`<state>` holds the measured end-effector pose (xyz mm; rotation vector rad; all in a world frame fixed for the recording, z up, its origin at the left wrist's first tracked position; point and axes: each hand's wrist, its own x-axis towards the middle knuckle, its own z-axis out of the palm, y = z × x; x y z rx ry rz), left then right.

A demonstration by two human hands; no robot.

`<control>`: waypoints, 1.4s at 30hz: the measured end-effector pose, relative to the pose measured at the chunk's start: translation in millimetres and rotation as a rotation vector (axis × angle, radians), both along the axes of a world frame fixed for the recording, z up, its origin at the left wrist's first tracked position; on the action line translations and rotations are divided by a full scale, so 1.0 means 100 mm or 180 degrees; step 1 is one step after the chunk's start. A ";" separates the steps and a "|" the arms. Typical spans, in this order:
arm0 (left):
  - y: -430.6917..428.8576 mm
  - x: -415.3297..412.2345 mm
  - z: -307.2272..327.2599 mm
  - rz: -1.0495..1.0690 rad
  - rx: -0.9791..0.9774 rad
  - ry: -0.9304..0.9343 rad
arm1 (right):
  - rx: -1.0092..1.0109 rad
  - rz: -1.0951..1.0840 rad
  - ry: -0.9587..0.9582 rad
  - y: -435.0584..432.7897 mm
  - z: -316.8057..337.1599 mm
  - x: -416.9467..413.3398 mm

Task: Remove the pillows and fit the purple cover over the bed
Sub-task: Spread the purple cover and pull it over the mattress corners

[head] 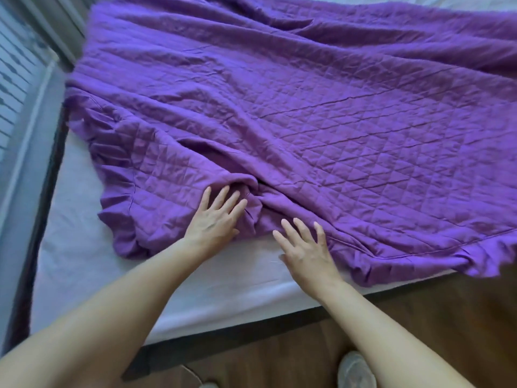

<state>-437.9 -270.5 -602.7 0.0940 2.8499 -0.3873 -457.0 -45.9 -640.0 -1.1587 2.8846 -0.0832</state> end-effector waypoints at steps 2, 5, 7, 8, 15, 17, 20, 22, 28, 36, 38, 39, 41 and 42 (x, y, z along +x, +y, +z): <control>-0.17 0.10 -0.01 -0.0103 0.0086 0.0468 | 0.0022 -0.0246 -0.0036 -0.20 0.01 0.09; -0.49 0.32 -0.07 0.0045 0.0356 0.0829 | -0.0035 -0.0401 -0.0126 -0.47 0.04 0.18; -0.64 0.46 -0.13 0.0350 0.0444 0.0660 | -0.0047 -0.0410 -0.0128 -0.63 0.00 0.20; -0.72 0.52 -0.17 0.0481 0.0479 0.0495 | -0.0046 -0.0421 -0.0146 -0.73 -0.01 0.19; -1.02 0.62 -0.35 0.0047 0.0648 0.0846 | 0.0312 -0.0682 -0.0101 -1.34 -0.10 0.05; -1.13 0.61 -0.33 -0.0275 0.0705 0.1060 | 0.0347 -0.0694 0.0090 -1.48 -0.13 0.00; -1.33 0.62 -0.23 -0.0706 0.0712 0.1109 | 0.0147 -0.0602 0.0370 -1.62 -0.06 -0.02; -1.54 0.72 -0.16 -0.0946 0.0648 0.1135 | -0.0096 -0.0493 0.0552 -1.72 -0.03 0.09; -2.38 1.29 0.00 -0.1489 0.0650 0.0715 | -0.0275 -0.0027 0.0556 -2.16 -0.03 1.12; -3.10 2.26 -0.11 -0.1764 0.0743 0.0259 | -0.0003 -0.0255 -0.0040 -2.74 0.10 2.16; -3.09 2.44 -0.20 -0.1595 0.0950 0.0247 | 0.0004 -0.0319 0.0055 -2.78 0.04 2.25; -3.05 2.48 -0.22 -0.1520 0.1022 0.0237 | 0.0001 -0.0331 0.0087 -2.77 0.01 2.28; -3.03 2.54 -0.26 -0.1381 0.1010 0.0327 | 0.0047 -0.0252 0.0117 -2.81 -0.06 2.30; -3.05 2.55 -0.27 -0.1321 0.0898 0.0423 | 0.0062 -0.0215 0.0091 -2.82 -0.09 2.30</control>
